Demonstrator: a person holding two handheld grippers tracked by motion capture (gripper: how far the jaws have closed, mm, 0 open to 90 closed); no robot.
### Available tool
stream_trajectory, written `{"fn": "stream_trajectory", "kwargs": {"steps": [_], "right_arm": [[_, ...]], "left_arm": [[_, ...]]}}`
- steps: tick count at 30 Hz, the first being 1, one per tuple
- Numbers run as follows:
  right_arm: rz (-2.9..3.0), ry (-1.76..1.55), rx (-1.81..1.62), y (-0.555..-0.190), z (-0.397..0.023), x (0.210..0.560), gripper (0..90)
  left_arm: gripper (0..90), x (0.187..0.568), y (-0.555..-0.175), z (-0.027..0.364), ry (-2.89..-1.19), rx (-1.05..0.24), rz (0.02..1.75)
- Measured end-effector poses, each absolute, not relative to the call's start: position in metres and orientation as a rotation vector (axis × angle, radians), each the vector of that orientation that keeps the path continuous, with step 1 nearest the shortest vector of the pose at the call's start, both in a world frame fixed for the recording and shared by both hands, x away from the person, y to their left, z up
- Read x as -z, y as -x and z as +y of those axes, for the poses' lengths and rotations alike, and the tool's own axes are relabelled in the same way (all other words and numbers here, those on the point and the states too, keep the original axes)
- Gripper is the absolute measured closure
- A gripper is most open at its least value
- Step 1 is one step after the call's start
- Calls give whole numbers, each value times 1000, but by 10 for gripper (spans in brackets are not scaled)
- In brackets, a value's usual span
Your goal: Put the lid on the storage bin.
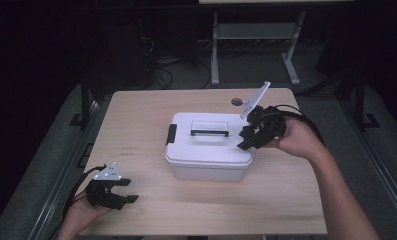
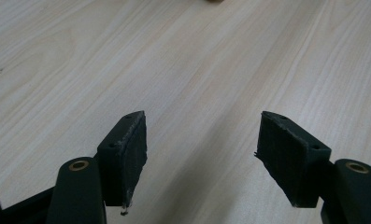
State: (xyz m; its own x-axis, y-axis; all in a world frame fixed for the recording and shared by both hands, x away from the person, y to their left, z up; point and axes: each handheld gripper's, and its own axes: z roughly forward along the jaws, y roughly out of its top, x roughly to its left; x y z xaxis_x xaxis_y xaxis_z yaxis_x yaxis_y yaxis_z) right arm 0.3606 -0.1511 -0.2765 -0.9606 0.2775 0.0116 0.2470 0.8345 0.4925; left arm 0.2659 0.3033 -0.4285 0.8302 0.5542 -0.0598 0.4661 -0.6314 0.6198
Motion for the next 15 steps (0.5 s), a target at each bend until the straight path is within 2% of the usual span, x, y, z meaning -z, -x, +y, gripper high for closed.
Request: {"fn": "stream_trajectory", "kwargs": {"steps": [15], "right_arm": [[2958, -461, -785, -355, -165, 291, 548]], "left_arm": [[324, 429, -266, 303, -2366, -178, 746]]}}
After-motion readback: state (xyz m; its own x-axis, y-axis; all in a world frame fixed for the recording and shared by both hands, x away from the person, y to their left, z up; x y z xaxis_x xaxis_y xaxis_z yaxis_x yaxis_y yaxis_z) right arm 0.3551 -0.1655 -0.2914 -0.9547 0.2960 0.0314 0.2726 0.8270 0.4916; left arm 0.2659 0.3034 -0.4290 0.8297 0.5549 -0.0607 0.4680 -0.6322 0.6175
